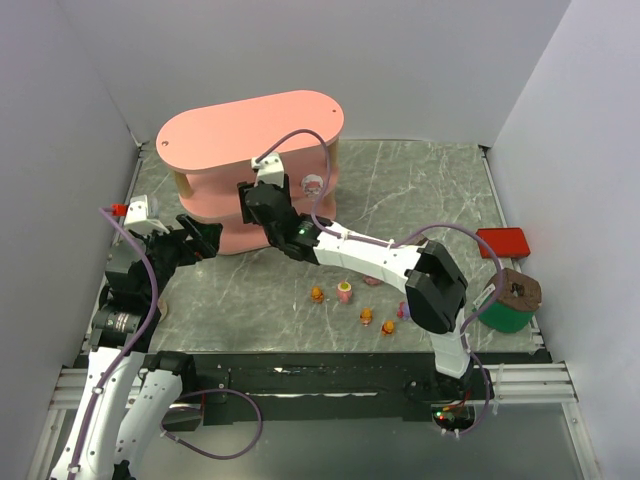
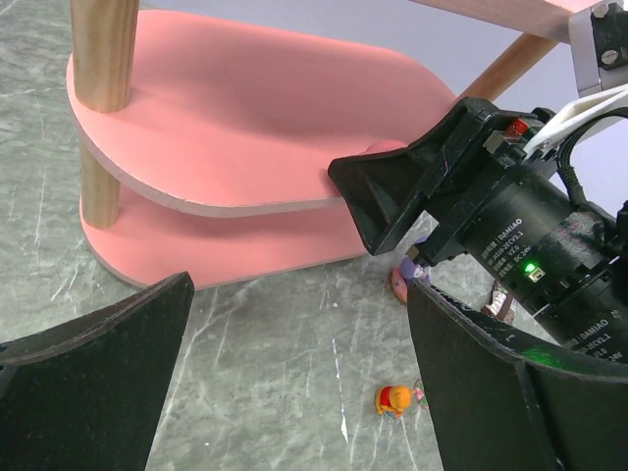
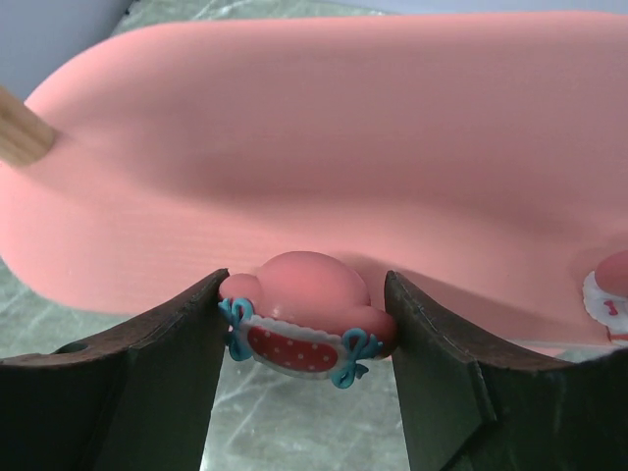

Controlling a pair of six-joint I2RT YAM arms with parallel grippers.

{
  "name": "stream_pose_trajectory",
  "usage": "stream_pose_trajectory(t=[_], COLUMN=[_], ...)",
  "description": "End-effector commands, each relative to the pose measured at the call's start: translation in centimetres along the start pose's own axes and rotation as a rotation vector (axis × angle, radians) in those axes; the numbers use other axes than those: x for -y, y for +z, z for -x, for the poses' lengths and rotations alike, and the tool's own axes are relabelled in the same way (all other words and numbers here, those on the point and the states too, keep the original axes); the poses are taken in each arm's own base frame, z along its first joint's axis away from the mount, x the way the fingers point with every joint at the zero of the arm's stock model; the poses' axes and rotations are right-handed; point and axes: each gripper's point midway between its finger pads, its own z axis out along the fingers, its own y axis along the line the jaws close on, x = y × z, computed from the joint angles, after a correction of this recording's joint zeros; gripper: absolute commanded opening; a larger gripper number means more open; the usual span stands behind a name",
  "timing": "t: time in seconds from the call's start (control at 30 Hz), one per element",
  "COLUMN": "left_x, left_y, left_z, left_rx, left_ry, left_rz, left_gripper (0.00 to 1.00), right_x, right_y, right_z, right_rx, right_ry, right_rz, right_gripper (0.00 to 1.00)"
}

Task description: Place and organize the plastic toys onto the shelf

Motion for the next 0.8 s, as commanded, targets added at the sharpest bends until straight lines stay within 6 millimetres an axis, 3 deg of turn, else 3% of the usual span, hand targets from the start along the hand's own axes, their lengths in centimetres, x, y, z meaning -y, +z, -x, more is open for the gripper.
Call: stream_pose_trajectory(t=[0.0, 0.43, 0.77], left_x=[0.3, 0.4, 0.4], left_y=[0.0, -0.1, -0.1], left_z=[0.6, 0.6, 0.6], left_rx=[0.015, 0.016, 0.015], left_ry=[0.003, 0.002, 0.002], left_rz=[-0.011, -0.014, -0.011], left_gripper=[0.96, 0.96, 0.96], right_x=[1.7, 1.4, 0.9], right_y=[0.5, 1.3, 1.8], right_z=[-0.5, -2.1, -2.1], right_rx=[0.015, -0.002, 0.059], right_ry=[0.022, -0.054, -0.104], right_rz=[-0.062, -0.074, -0.072], right_gripper=[0.52, 0.57, 0.57])
